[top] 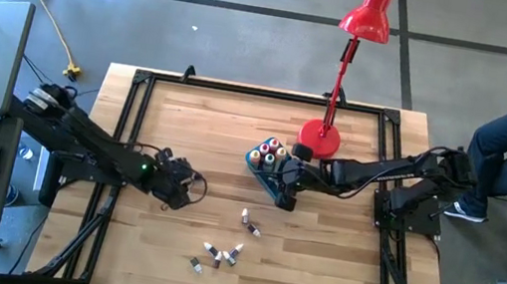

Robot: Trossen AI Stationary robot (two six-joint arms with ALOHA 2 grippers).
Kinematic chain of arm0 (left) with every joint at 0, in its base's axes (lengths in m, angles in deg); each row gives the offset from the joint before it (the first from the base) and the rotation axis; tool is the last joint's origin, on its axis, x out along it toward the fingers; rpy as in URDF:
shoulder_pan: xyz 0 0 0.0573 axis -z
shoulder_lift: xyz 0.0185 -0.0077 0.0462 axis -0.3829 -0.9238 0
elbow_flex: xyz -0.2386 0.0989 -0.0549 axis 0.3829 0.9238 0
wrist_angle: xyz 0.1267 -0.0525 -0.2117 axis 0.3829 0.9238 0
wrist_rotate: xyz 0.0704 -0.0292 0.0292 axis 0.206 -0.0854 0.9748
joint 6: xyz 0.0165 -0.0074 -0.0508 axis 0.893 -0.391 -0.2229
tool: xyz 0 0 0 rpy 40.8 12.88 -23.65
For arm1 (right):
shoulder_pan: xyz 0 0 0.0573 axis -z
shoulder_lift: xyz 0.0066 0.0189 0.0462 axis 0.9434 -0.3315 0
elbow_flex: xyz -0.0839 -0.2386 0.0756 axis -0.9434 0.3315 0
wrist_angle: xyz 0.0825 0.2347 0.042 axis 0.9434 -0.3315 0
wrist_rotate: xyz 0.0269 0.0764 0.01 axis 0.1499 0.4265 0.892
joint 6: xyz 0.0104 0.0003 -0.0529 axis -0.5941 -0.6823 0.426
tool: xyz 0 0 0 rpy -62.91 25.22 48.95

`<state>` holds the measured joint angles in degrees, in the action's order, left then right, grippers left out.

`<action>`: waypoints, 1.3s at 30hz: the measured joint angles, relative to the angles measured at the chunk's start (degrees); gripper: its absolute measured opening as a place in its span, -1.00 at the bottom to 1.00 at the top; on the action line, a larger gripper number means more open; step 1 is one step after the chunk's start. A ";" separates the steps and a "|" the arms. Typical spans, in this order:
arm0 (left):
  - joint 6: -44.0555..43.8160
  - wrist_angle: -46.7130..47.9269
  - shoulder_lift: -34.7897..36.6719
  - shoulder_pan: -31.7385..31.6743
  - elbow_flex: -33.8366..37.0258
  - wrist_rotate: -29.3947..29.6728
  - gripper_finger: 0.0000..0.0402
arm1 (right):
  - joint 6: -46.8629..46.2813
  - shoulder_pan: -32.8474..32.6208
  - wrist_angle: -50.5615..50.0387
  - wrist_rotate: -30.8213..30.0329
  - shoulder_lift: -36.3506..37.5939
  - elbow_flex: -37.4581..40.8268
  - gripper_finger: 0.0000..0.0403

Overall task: Pick & Place food coloring
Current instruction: Put the small food coloring bottle into the blue container

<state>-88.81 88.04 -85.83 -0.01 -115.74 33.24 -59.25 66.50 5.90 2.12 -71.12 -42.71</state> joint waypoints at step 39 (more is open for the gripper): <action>17.46 -15.77 -8.48 -18.75 0.02 -17.66 -0.58 | -3.89 -0.16 -3.26 5.20 1.77 0.07 -0.28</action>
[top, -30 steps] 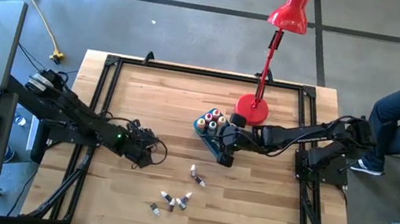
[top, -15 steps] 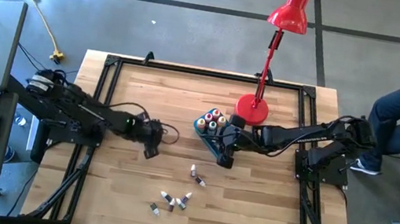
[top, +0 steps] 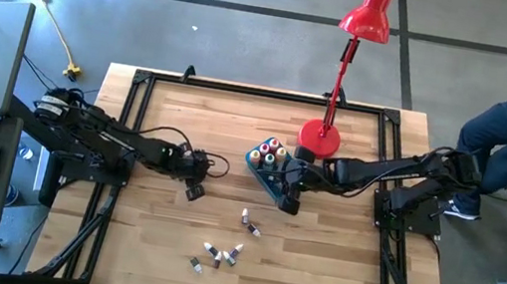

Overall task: Pick & Place food coloring
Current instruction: Put the small food coloring bottle into the blue container

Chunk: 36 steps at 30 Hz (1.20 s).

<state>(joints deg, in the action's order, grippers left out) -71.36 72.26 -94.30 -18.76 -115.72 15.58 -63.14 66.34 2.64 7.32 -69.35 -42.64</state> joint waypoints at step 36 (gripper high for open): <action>32.45 -7.29 -32.19 -1.95 -49.35 -2.05 -0.08 | -33.21 -15.37 -18.60 -3.92 9.29 10.40 -0.28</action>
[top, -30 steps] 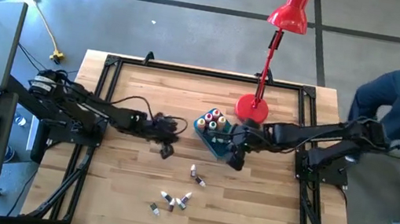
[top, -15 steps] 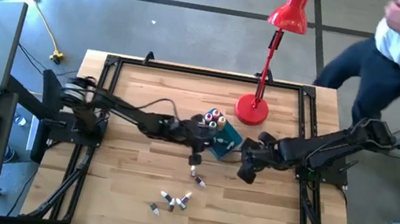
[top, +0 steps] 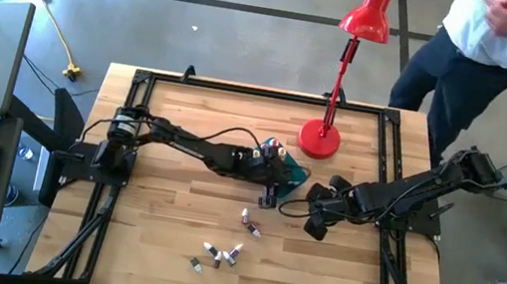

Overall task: Pick & Place food coloring
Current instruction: Put the small food coloring bottle into the blue container

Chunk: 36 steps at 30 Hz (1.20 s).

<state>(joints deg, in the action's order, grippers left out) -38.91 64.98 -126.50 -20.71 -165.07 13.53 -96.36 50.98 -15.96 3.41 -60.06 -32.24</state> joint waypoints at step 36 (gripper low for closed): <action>-25.98 82.92 8.74 18.52 -41.64 27.42 -0.28 | 18.98 -0.70 34.73 6.41 -20.99 -13.35 -0.29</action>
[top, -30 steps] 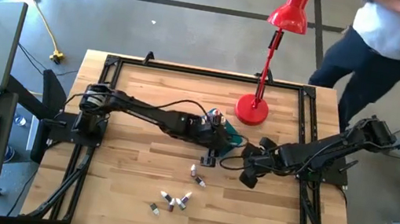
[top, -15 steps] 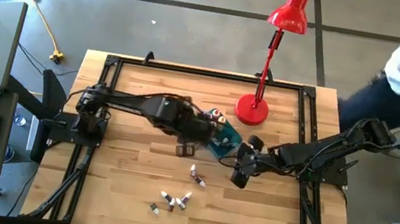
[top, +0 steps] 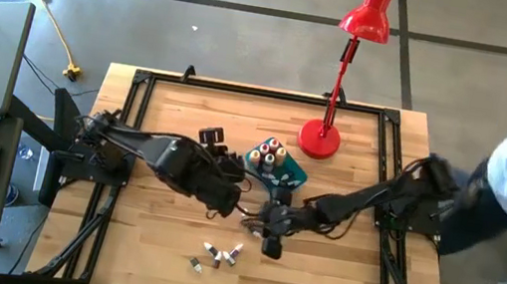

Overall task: Pick & Place food coloring
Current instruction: Put the small food coloring bottle into the blue container

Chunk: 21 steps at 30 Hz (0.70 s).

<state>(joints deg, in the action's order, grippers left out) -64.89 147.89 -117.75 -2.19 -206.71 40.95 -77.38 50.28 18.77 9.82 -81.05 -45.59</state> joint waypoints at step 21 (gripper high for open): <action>0.86 0.03 2.45 0.35 -0.04 -1.95 -0.28 | -5.88 1.60 -25.69 0.64 -21.42 -21.14 -0.35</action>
<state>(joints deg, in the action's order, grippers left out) -64.02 147.93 -115.31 -1.85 -206.75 39.00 -83.26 51.88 -6.92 10.46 -102.46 -66.73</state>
